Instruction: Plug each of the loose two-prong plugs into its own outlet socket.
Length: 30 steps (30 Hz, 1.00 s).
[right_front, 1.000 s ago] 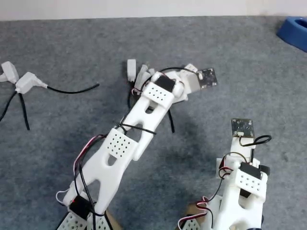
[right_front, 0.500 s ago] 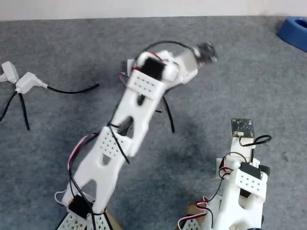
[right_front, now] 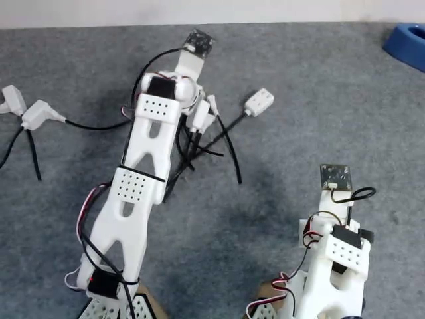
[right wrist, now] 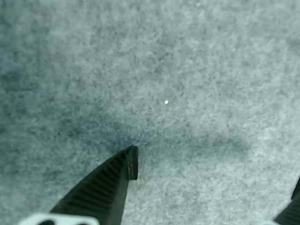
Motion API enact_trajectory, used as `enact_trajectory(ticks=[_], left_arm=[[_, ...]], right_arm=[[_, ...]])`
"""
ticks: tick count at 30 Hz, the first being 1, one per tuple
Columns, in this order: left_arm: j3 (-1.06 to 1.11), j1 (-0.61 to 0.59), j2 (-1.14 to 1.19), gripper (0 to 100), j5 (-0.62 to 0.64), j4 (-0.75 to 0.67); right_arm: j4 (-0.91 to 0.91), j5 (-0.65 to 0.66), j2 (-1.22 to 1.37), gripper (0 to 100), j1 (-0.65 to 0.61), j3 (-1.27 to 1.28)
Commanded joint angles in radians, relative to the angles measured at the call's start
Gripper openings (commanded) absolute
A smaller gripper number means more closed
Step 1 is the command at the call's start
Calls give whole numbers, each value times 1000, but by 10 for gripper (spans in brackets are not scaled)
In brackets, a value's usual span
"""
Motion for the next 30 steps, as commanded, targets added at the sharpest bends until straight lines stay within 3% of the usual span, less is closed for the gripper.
enact_trajectory(ticks=[1, 4, 9, 20, 24, 30], left_arm=[[-51, 10, -67, 151, 86, 198], [-50, 13, -111, 151, 155, 290], [-48, -22, -125, 151, 163, 290], [-45, -88, -130, 161, 17, 87], [-44, -76, -125, 212, 18, 81], [-44, -64, -125, 201, 20, 74]], right_arm=[[-16, 11, -7, 475, 7, -4], [-39, 11, -7, 475, 7, -2], [-39, 12, -7, 475, 7, 10], [-36, 40, -12, 475, 7, 12], [-36, 41, -12, 475, 7, 12], [-36, 41, -12, 475, 7, 12]])
